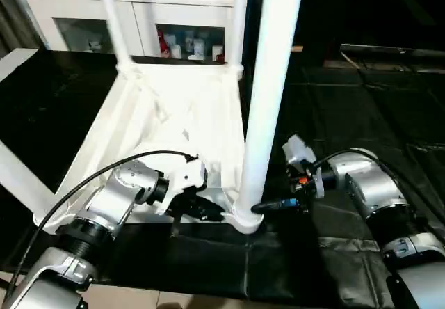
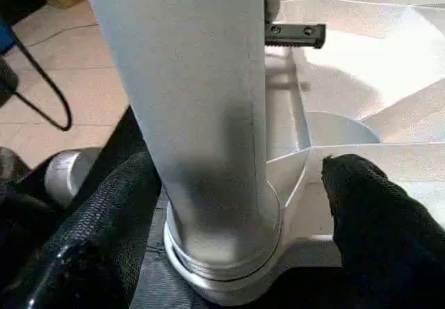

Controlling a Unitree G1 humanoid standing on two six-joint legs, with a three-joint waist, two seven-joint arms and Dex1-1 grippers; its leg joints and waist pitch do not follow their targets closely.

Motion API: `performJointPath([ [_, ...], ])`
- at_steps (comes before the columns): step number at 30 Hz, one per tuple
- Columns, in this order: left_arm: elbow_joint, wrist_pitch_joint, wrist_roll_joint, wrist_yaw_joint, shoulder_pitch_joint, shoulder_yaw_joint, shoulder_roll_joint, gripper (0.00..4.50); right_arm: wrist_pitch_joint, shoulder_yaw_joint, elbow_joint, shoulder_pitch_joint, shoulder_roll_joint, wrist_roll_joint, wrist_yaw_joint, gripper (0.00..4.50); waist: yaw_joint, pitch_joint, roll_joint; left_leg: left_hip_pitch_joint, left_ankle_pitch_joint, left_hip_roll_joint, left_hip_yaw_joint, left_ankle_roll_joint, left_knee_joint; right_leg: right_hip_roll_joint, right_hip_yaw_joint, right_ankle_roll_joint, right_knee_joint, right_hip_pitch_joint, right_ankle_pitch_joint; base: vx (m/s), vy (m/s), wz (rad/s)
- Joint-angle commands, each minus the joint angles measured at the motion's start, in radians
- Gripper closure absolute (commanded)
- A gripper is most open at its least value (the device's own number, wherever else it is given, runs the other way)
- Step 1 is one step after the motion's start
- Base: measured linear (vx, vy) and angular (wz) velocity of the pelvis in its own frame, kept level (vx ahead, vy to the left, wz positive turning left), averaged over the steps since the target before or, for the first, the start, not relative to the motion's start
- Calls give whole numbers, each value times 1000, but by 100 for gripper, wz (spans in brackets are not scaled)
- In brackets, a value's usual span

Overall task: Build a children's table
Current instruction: Rotate leg to tighten

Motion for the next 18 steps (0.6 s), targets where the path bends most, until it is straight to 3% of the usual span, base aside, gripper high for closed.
performJointPath([
  [1,-51,-17,-3,-62,6,-40,-3,450,9,4,13,-13,5,12,11,95,-7,-67,-8,-6,-187,-6,27,56,-71,-30,29,-228,-65,66,-263,0,0,0],
  [10,-64,-17,0,-70,5,-54,9,450,12,25,45,-22,41,16,35,161,-4,-71,1,-6,-160,-6,27,58,-68,-28,28,-262,-56,67,-171,0,0,0],
  [18,-61,-19,8,-69,4,-58,9,450,25,46,39,-18,51,37,35,225,-3,-69,2,-3,-199,-6,26,43,-71,-28,29,-248,-62,67,-221,0,0,0],
])
